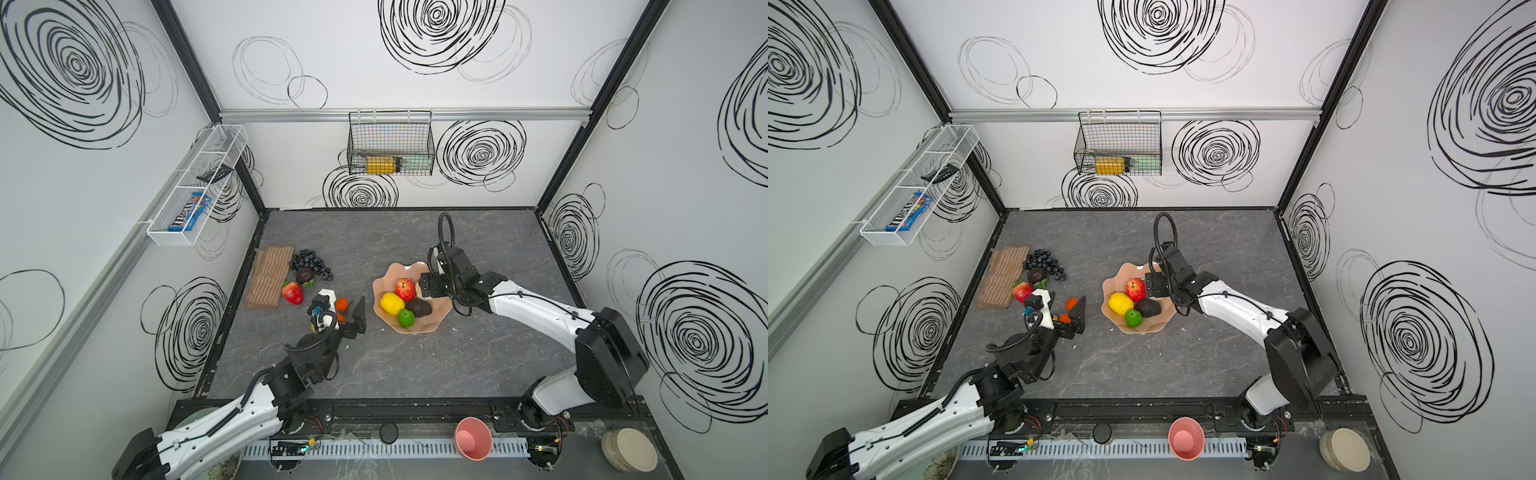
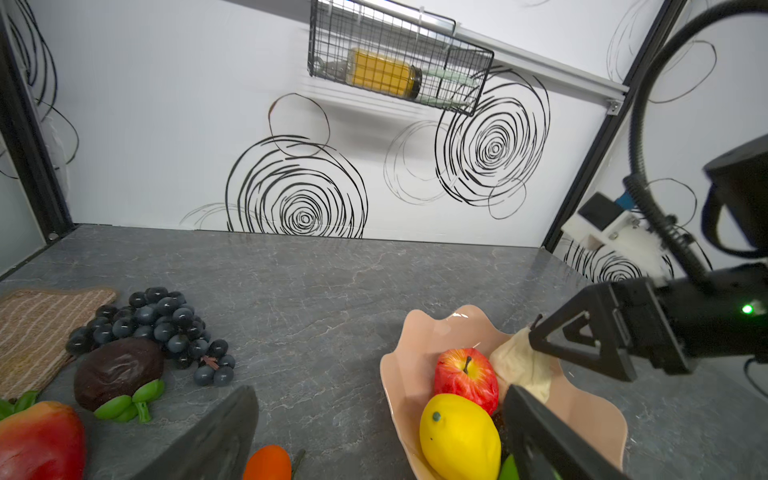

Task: Place and organize the fake fruits in the fruit bowl
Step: 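Open and withdraw the right gripper while the left gripper moves toward the loose fruits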

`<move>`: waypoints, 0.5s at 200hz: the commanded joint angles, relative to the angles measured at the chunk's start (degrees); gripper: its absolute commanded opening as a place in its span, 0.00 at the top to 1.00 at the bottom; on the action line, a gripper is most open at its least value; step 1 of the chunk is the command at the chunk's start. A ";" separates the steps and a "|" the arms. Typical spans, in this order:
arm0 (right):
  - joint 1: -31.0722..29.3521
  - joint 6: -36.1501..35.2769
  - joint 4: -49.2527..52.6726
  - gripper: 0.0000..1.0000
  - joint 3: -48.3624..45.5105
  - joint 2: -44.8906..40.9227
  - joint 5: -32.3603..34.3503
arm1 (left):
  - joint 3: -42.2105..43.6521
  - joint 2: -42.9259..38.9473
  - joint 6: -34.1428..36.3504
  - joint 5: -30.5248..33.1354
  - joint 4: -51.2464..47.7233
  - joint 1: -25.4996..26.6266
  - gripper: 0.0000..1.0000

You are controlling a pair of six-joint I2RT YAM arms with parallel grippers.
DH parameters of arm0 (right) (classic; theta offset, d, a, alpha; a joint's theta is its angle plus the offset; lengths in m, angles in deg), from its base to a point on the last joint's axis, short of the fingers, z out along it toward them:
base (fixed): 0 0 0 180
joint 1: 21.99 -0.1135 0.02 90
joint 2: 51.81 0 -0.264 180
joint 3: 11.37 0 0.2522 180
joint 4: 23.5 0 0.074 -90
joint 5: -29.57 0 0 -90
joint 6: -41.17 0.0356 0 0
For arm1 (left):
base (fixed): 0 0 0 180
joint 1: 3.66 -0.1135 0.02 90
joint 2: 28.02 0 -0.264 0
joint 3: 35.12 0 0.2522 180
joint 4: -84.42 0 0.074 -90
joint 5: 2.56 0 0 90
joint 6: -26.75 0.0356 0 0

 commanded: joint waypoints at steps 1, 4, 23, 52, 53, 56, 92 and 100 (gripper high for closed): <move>-0.46 -1.21 4.62 0.08 -0.49 -7.61 1.92 | -4.14 2.84 -2.99 -6.78 -0.49 -0.78 0.04; -0.46 -1.29 4.82 0.08 -0.90 -8.62 2.00 | -4.54 3.31 -3.57 -7.80 -0.66 -0.93 0.04; -0.42 -2.36 4.76 0.08 -4.57 -15.64 1.27 | -8.01 6.53 -7.55 -14.16 -2.64 -1.73 0.04; -0.45 -4.02 -0.76 0.07 -14.50 -28.45 -0.10 | -15.73 13.08 -12.30 -13.92 -13.09 -1.89 0.03; -0.45 -3.98 -0.96 0.07 -14.80 -28.88 -0.02 | -16.06 13.35 -12.43 -13.76 -13.56 -1.88 0.03; -0.42 -3.94 -1.75 0.07 -16.00 -30.25 0.15 | -16.93 14.05 -12.61 -13.45 -14.83 -1.90 0.03; -0.19 -3.56 -5.93 0.05 -25.58 -42.99 1.98 | -26.09 20.57 -18.16 -7.45 -35.04 -4.55 0.04; -0.14 -3.50 -6.38 0.05 -27.20 -44.60 2.02 | -27.35 21.32 -19.53 -7.44 -39.44 -6.19 0.04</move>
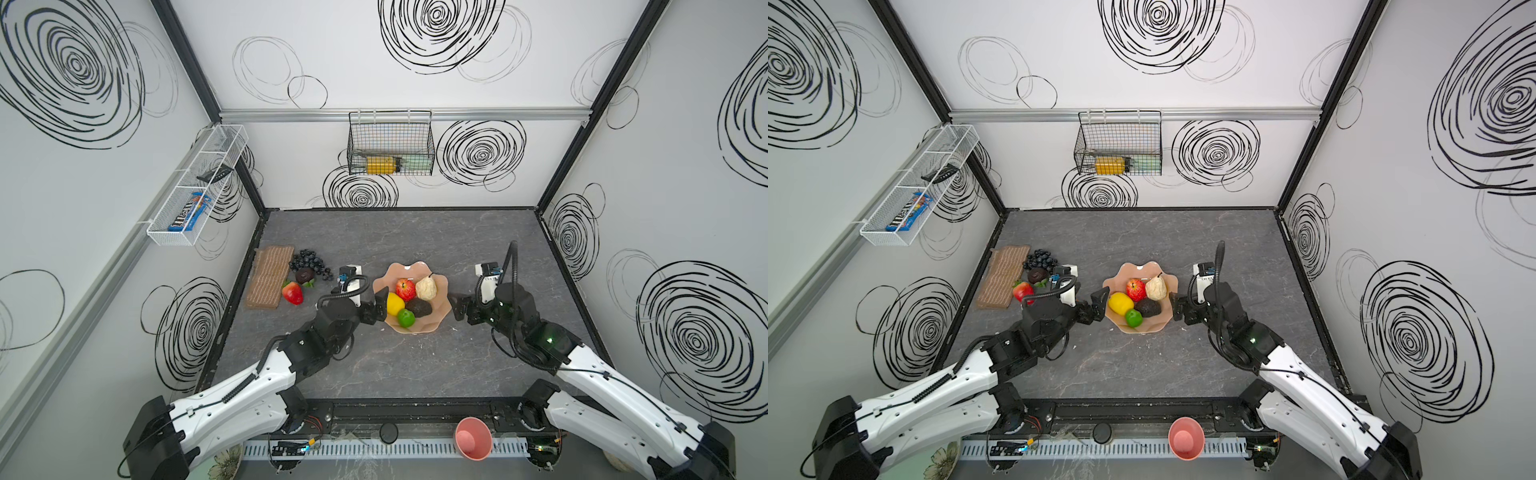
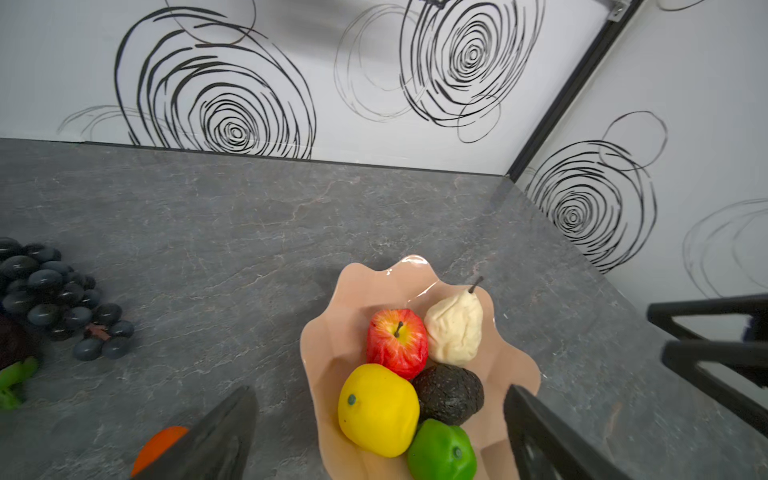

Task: Place and organize the fake fruits in the fruit bowl
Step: 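Open and withdraw the right gripper while the left gripper moves toward the loose fruits, then lower the left gripper onto the orange-red apple with leaves and grasp it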

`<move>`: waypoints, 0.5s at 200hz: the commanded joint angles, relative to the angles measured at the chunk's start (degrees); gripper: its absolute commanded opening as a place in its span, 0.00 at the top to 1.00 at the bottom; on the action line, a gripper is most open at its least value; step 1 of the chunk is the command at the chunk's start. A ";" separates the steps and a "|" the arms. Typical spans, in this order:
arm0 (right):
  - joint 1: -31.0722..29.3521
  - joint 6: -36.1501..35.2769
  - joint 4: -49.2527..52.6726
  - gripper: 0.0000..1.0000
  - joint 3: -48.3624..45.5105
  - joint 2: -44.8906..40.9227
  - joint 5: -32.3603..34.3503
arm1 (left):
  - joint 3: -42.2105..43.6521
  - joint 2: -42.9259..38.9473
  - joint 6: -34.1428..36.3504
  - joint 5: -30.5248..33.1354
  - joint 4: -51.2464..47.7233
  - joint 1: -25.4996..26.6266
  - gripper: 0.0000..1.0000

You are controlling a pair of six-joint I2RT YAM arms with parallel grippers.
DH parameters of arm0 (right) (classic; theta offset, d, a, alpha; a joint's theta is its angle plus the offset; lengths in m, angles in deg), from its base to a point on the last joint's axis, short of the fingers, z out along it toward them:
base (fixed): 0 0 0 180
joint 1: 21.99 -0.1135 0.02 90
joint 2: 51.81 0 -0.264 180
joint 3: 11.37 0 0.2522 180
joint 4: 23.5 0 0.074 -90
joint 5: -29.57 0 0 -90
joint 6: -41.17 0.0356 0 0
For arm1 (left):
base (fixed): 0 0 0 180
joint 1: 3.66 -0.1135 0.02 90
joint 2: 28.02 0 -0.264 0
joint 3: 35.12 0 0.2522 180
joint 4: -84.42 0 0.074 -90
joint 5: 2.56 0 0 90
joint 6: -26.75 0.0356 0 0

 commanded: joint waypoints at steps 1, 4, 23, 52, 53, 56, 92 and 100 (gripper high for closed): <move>0.07 -0.44 -4.18 0.05 -3.69 -4.56 1.17 | -4.41 2.11 -6.47 2.99 -17.03 -3.52 0.04; 0.13 -0.33 -4.41 0.05 -4.27 -5.05 1.16 | -4.68 2.27 -6.85 2.80 -18.41 -4.23 0.04; 0.09 0.94 -6.90 0.05 -8.62 -7.32 0.36 | -4.46 1.52 -8.01 2.09 -23.79 -9.31 0.03; 0.10 2.23 -12.48 0.05 -15.06 -8.74 -1.08 | -1.63 -1.02 -10.16 0.02 -24.46 -17.09 0.02; 0.10 2.32 -12.63 0.05 -15.16 -8.76 -1.06 | -1.55 -1.07 -10.22 -0.01 -24.52 -17.31 0.02; 0.18 2.51 -13.11 0.05 -15.64 -8.78 -1.09 | -1.37 -1.11 -10.46 0.14 -24.76 -18.03 0.02; 0.27 2.69 -18.11 0.05 -20.82 -8.79 -2.24 | 2.42 -0.30 -13.77 0.56 -21.15 -27.23 0.01; 0.27 2.75 -19.51 0.04 -21.95 -8.81 -2.87 | 3.27 0.13 -14.74 -1.99 -18.68 -28.92 0.04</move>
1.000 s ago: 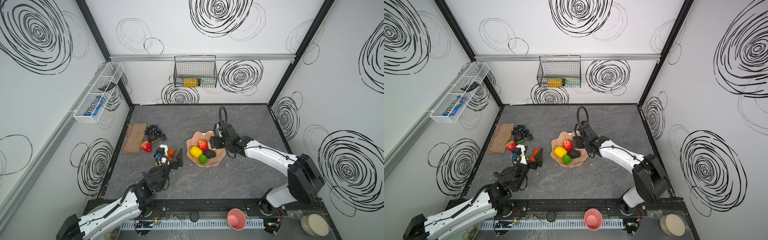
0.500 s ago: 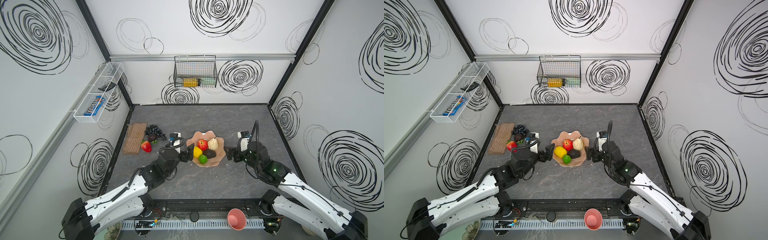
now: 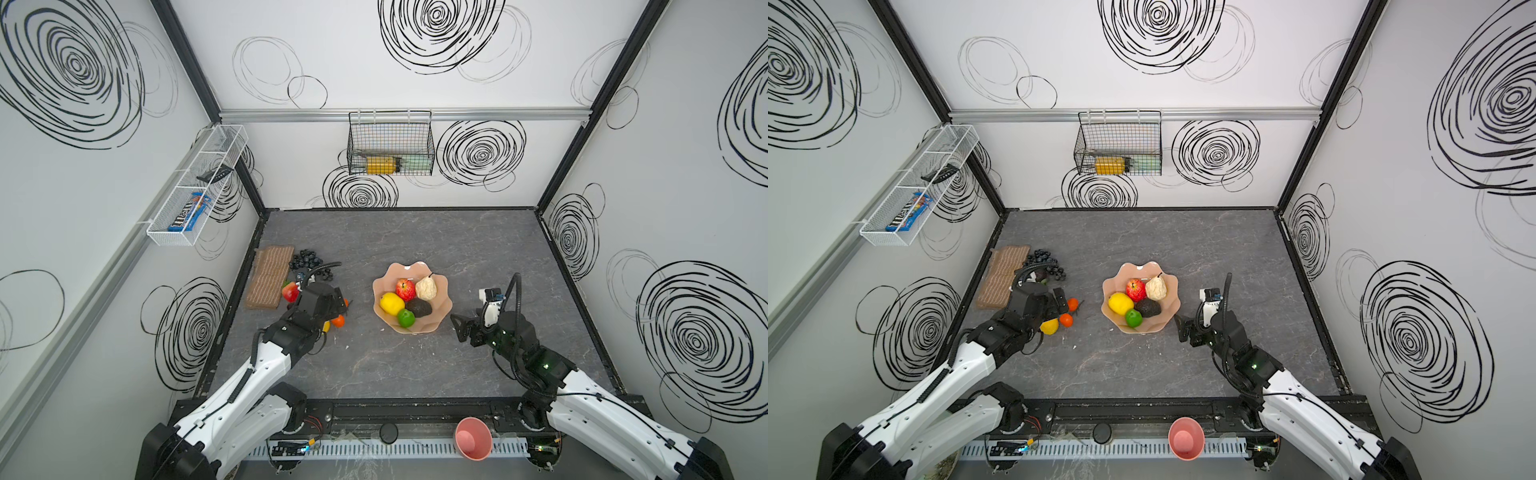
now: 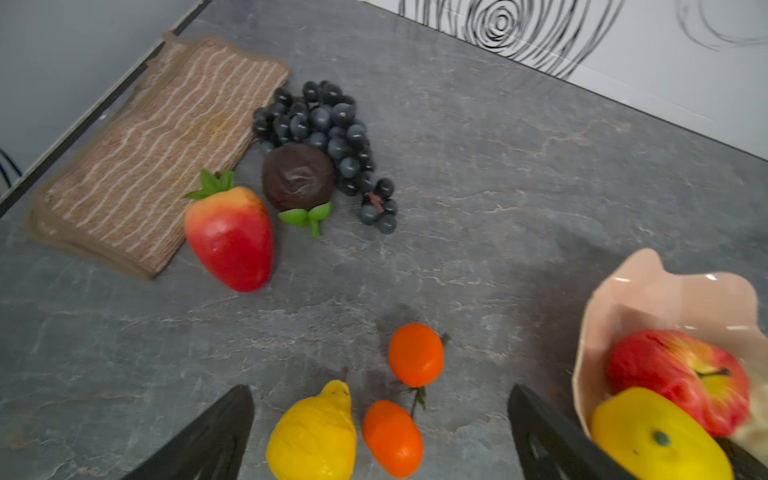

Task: Place and organize the fake fruits in the fruit bowl
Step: 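Lower the left gripper onto the orange-red apple with leaves and grasp it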

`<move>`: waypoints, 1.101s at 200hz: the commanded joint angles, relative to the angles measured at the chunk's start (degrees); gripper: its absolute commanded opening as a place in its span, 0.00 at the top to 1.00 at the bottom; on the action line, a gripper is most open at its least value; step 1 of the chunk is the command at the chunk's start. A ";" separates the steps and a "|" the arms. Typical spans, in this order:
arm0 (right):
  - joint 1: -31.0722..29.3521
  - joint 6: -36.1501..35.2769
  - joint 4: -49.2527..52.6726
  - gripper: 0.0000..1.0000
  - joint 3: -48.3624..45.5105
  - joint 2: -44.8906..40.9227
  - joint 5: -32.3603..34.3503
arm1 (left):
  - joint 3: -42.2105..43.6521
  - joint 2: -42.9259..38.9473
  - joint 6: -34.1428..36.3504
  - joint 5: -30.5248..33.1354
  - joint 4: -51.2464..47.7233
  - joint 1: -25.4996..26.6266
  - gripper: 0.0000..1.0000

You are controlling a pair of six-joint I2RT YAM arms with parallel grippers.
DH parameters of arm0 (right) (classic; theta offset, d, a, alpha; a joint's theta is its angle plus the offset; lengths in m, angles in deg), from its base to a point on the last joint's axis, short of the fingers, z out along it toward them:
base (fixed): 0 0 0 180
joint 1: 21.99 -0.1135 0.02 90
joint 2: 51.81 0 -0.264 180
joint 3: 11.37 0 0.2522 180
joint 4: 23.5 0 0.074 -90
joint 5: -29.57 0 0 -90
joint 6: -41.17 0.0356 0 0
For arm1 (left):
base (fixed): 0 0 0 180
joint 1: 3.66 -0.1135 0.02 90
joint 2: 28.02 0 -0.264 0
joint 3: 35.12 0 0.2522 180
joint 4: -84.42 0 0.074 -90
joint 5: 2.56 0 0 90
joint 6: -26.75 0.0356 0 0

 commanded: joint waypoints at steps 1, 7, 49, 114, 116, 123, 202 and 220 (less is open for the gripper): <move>0.25 0.71 -7.43 0.04 -2.63 -0.62 -1.50 | 2.55 0.71 -4.65 -3.17 4.02 -4.94 0.04; 0.25 0.72 -7.70 0.04 -3.11 -0.53 -1.72 | 2.87 1.32 -5.31 -3.63 5.45 -5.47 0.04; 0.25 0.63 -8.73 0.04 -3.85 -1.47 -1.63 | 2.28 11.50 -4.47 -2.50 12.38 -13.66 0.01; 0.33 0.91 -8.62 0.01 -4.43 -2.61 -1.81 | -0.98 25.09 -2.41 -10.27 20.70 -23.88 0.01; 0.33 0.94 -8.59 0.01 -4.50 -2.62 -1.78 | -1.13 25.35 -2.39 -10.21 20.81 -23.96 0.01; 0.33 1.02 -8.58 0.01 -4.47 -2.83 -1.78 | -1.96 26.83 -2.23 -9.85 20.73 -24.10 0.01; 0.42 1.15 -8.65 0.00 -4.93 -3.63 -1.08 | -7.03 37.66 -0.14 -11.46 22.15 -28.16 0.13; 0.38 1.11 -8.69 0.00 -4.90 -3.42 -0.96 | -7.56 38.57 -0.01 -12.16 22.17 -28.26 0.17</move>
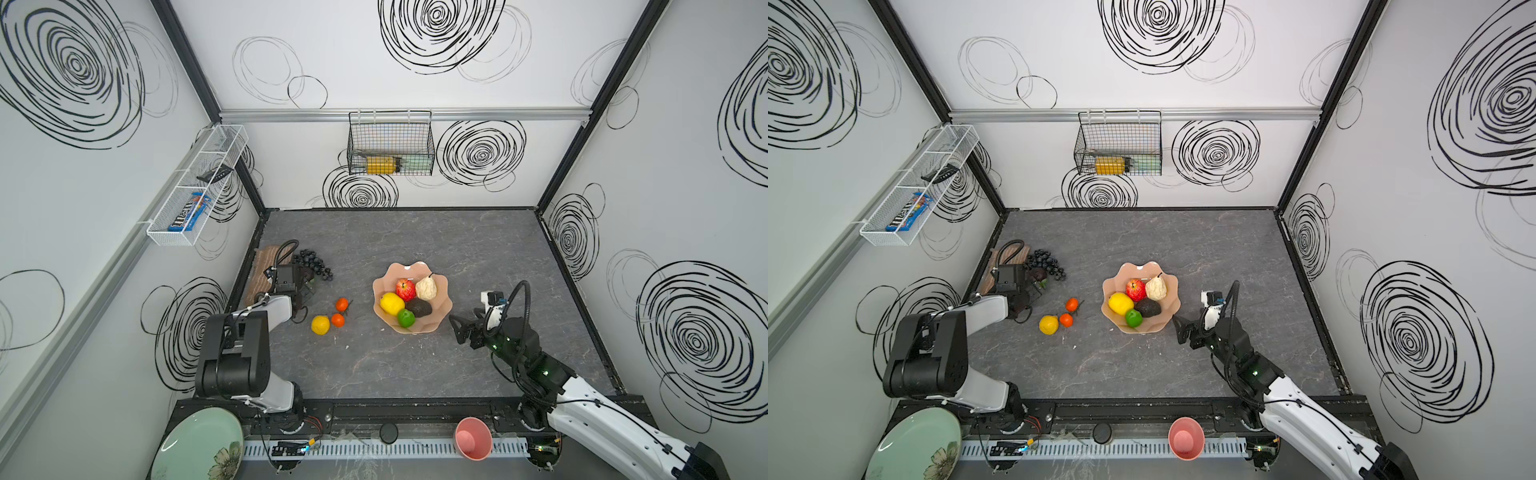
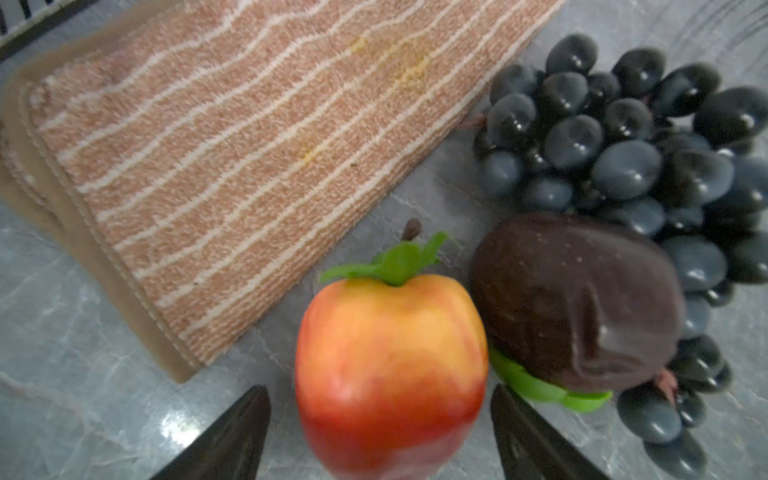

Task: Place and organize the fake fruits in the fruit bowl
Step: 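Lower the left gripper onto the orange-red apple with leaves and grasp it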

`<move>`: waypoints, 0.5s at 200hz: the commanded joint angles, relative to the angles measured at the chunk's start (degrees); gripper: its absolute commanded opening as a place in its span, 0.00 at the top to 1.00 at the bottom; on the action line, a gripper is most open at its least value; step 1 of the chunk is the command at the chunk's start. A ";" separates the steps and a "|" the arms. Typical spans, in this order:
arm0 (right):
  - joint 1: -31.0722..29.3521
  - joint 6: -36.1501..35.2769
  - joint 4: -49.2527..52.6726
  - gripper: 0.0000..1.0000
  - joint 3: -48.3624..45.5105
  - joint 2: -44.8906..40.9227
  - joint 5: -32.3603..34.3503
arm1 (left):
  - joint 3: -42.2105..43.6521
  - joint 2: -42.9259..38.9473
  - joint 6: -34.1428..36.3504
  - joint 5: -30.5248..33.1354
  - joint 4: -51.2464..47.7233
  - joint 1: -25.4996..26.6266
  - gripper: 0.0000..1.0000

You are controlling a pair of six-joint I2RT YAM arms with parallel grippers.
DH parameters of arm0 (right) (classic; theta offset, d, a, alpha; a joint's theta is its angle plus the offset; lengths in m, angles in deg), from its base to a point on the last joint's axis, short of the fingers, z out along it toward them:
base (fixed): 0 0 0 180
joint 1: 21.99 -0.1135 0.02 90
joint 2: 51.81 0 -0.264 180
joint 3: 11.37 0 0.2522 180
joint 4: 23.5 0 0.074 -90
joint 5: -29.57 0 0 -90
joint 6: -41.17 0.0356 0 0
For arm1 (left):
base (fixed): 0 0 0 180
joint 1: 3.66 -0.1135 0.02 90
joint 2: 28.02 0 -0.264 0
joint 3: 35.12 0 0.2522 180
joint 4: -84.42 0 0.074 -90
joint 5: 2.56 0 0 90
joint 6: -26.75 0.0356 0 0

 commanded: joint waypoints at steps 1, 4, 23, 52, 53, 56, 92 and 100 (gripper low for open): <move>0.14 0.72 -1.86 0.00 -0.49 -0.19 0.71 | -1.94 1.29 0.76 -0.58 1.71 -0.56 0.18; 0.16 0.66 -1.89 0.00 -0.45 -0.17 0.74 | -1.98 1.38 0.76 -0.67 1.71 -0.65 0.18; 0.16 0.61 -2.05 0.00 -0.50 0.01 0.83 | -2.07 1.62 0.54 -1.13 2.15 -1.27 0.23; 0.16 0.66 -2.28 0.00 -0.47 0.51 0.72 | -2.17 1.69 0.41 -1.27 2.32 -1.80 0.30; 0.16 0.64 -2.31 0.00 -0.46 0.52 0.75 | -2.16 1.72 0.41 -1.33 2.32 -1.82 0.30; 0.16 0.63 -2.33 0.00 -0.51 0.61 0.74 | -2.10 1.66 0.40 -1.42 2.40 -1.91 0.31; 0.16 0.66 -2.60 0.00 -0.23 1.61 0.55 | -1.51 1.84 -0.12 -2.52 3.28 -2.45 0.35; 0.16 0.64 -2.73 0.01 -0.20 1.67 0.53 | -1.38 1.84 -0.28 -2.56 3.37 -2.46 0.36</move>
